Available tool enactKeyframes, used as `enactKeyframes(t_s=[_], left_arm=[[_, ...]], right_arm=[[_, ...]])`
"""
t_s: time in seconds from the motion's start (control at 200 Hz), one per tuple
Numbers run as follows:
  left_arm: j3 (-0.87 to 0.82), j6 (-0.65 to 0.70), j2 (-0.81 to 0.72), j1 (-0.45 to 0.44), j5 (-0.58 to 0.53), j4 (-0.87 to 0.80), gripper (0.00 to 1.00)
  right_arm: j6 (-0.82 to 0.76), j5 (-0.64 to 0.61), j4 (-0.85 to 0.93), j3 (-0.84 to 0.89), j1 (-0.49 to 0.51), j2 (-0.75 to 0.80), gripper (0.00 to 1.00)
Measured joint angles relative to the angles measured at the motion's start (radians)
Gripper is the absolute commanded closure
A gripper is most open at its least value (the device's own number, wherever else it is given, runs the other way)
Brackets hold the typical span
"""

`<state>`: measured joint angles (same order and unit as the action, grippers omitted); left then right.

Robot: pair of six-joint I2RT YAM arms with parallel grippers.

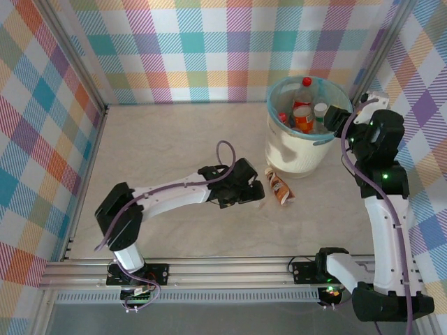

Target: Put the plastic bottles in the bin

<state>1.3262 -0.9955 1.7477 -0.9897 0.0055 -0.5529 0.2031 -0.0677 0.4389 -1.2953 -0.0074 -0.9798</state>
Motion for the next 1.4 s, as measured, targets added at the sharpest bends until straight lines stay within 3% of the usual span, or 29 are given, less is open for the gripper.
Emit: enactKeyframes(t_s=[0.46, 0.655, 0.93, 1.4], left_arm=[[0.159, -0.110, 0.251, 0.011, 0.074, 0.058, 0.01], [0.175, -0.103, 0.324, 0.037, 0.105, 0.059, 0.19], [0.089, -0.058, 0.259, 0.098, 0.070, 0.080, 0.30], [0.067, 0.155, 0.138, 0.122, -0.140, -0.080, 0.37]], right_arm=[[0.052, 0.106, -0.005, 0.135, 0.000, 0.016, 0.27], [0.051, 0.114, -0.005, 0.137, 0.000, 0.021, 0.27], [0.051, 0.122, -0.005, 0.158, 0.000, 0.022, 0.27], [0.075, 0.157, -0.005, 0.172, 0.000, 0.012, 0.28]])
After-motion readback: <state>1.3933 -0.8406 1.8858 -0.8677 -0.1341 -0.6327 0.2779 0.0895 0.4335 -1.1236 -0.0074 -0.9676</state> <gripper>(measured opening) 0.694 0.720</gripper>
